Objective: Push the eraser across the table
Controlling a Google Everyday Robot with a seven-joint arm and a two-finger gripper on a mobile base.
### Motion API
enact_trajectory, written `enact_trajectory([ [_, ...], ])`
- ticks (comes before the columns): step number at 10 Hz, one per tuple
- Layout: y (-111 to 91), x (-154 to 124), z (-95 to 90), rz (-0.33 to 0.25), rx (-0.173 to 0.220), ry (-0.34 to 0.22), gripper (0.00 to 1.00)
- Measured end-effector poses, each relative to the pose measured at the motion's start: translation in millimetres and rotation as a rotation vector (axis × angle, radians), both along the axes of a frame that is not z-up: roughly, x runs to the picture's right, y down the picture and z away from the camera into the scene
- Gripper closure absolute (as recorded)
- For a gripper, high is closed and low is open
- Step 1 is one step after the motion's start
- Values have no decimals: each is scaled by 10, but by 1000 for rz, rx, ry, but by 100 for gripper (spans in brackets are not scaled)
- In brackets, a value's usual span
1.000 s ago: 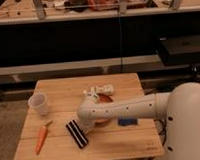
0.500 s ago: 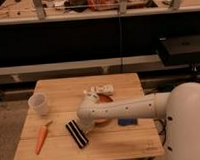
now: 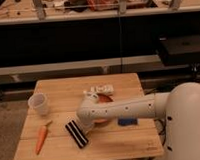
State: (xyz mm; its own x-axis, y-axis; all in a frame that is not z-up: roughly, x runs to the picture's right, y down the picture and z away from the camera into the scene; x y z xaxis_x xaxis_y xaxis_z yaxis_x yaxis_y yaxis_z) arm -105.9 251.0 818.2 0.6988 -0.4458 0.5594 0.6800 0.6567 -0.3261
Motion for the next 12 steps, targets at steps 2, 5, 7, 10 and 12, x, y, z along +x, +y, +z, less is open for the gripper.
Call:
enact_trajectory([
  [2,-6,1,-4,-1,1,0,100],
  [5,-1,-15,3,-4,1,-5,100],
  [7,-10,-11,-3,-5,3,-6,100],
  [10,-2,-34,4,-9,2,-12,100],
  [12,-9,-31,0,-10,4,-12,100],
])
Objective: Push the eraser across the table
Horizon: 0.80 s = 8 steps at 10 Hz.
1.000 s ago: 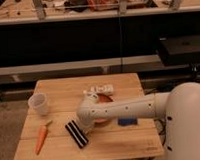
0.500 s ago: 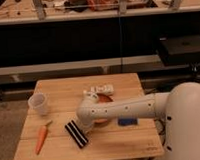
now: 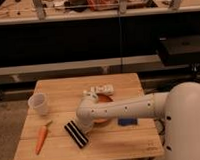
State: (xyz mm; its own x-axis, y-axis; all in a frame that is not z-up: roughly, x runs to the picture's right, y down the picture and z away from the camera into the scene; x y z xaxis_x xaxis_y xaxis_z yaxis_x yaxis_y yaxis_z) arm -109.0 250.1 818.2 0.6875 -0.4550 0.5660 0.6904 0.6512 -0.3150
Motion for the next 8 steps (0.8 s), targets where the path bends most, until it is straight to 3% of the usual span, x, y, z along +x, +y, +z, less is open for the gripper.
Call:
enact_trajectory([
  [8,3,-37,5,-8,1,-10,100],
])
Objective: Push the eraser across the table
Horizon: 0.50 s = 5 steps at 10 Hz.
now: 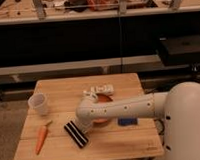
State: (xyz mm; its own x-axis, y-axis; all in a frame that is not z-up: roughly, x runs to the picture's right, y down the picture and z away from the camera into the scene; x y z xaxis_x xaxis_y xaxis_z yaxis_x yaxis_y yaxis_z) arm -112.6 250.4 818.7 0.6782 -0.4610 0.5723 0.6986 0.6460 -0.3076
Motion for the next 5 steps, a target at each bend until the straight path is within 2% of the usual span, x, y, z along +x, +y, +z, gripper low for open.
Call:
enact_trajectory([
  [5,-6,-11,-3,-2,2,-3,100],
])
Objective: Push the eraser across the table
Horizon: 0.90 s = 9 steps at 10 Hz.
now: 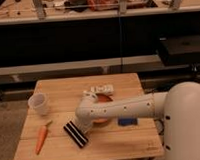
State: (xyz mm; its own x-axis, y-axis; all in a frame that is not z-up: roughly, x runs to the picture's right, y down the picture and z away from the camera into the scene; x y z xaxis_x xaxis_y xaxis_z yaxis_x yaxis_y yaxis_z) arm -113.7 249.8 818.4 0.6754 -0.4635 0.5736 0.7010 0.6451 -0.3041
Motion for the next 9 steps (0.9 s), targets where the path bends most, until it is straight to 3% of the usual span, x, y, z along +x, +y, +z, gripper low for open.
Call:
enact_trajectory([
  [9,-1,-45,-1,-8,2,-11,100],
])
